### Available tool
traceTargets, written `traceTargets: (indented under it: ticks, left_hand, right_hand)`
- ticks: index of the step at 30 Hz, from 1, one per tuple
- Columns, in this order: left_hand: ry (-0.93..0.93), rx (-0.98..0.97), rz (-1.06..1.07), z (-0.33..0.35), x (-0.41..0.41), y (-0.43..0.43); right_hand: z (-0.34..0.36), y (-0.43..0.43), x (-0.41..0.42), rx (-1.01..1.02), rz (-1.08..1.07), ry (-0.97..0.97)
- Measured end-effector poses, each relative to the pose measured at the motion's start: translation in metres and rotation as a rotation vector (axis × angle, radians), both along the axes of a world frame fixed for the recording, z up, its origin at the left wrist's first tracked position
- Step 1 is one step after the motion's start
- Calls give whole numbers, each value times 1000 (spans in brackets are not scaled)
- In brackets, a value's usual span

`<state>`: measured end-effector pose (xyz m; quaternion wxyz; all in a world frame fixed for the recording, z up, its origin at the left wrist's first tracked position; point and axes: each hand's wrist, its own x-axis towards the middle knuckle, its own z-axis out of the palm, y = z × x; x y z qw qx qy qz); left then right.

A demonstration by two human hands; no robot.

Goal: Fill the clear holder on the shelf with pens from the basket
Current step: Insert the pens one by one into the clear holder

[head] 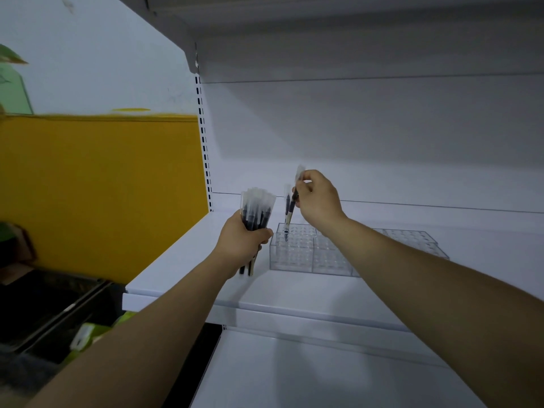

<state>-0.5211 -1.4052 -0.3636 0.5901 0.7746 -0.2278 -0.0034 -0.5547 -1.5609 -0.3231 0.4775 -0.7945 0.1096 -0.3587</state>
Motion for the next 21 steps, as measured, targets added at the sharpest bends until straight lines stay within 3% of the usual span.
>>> traceTargets:
  ticks: [10,17,21]
  left_hand:
    - [64,-42,32,-2,7,0]
    - [92,-28,38,-3,10,3]
    - [94,-25,33,-4,9,2]
  right_hand:
    - [-17,3,9,-153,16,144]
    - [-15,2,14,-118,-37,187]
    - [-21,0,16,-232,-62,279]
